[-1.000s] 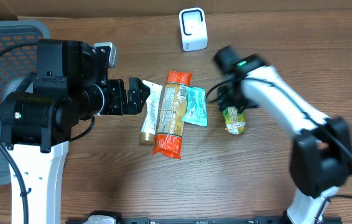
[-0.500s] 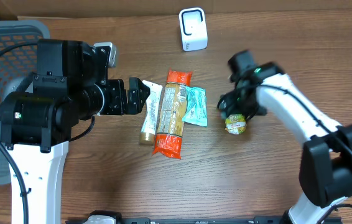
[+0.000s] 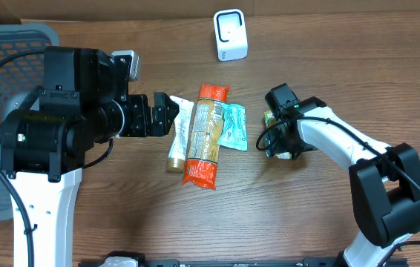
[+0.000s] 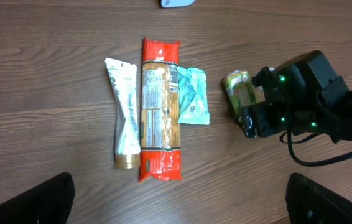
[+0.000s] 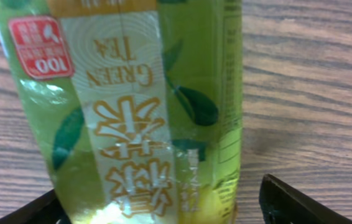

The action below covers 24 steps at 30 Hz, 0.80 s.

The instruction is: Scan the item barcode

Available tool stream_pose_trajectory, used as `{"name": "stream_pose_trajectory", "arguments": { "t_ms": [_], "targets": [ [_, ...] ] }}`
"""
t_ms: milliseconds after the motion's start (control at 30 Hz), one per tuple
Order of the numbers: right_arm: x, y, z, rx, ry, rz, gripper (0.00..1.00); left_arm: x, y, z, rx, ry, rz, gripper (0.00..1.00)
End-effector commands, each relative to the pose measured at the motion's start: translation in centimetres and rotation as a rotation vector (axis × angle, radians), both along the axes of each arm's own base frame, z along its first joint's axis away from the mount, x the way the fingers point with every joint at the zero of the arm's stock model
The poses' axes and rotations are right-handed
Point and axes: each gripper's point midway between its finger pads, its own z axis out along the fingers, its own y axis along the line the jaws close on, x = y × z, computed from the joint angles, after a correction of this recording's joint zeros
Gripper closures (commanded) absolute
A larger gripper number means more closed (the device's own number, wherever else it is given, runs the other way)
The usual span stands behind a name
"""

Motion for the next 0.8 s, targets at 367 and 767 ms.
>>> {"name": "stream_pose_trajectory", "arguments": {
  "t_ms": [367, 767],
  "targets": [
    [-1.4, 2.3, -0.2, 0.134, 0.075, 0.042, 0.74, 0.0, -0.4, 0.0, 0.005, -0.004, -0.030, 0.00],
    [-0.3, 9.4, 9.6, 0.649, 0.173, 0.135, 0.96, 0.1, -0.4, 0.0, 0.005, -0.005, -0.030, 0.00]
  ]
}}
